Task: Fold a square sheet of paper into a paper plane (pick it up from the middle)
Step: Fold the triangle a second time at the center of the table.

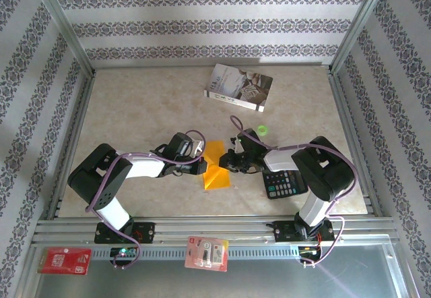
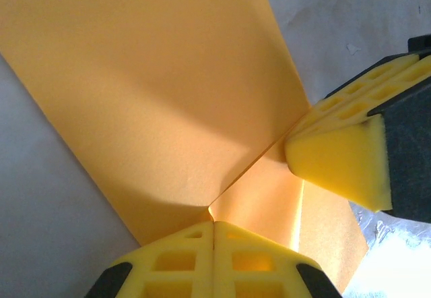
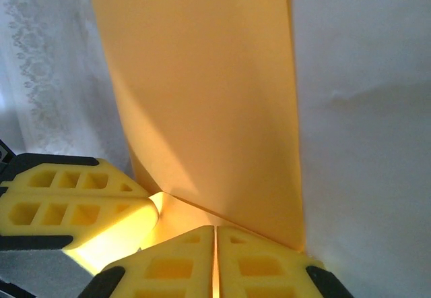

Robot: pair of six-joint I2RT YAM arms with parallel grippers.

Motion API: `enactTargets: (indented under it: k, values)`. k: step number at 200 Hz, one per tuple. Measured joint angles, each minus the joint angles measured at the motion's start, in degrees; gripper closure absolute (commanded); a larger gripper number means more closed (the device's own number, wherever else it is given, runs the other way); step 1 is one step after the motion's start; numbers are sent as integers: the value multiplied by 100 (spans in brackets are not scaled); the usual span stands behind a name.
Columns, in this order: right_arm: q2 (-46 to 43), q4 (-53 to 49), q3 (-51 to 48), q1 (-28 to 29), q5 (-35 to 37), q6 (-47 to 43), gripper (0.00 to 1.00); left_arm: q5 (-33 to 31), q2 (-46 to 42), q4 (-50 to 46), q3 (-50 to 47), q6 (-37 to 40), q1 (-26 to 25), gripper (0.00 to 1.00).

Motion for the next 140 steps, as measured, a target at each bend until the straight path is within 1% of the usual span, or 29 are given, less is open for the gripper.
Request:
enactTargets:
  k: [32, 60, 95, 117, 140]
  values:
    - [-269, -181, 13, -28, -26, -101, 87, -2, 0, -4, 4, 0, 0, 100]
    - [-295, -234, 136, 96, -26, -101, 87, -4, 2, -9, 9, 0, 0, 100]
    - [-55, -203, 225, 273, -26, -101, 88, -4, 2, -11, 9, 0, 0, 100]
    - [157, -199, 225, 271, -26, -103, 88, -2, 2, -26, 20, 0, 0, 100]
    - [166, -170, 229, 269, -44, -105, 88, -11, 2, -28, 22, 0, 0, 100]
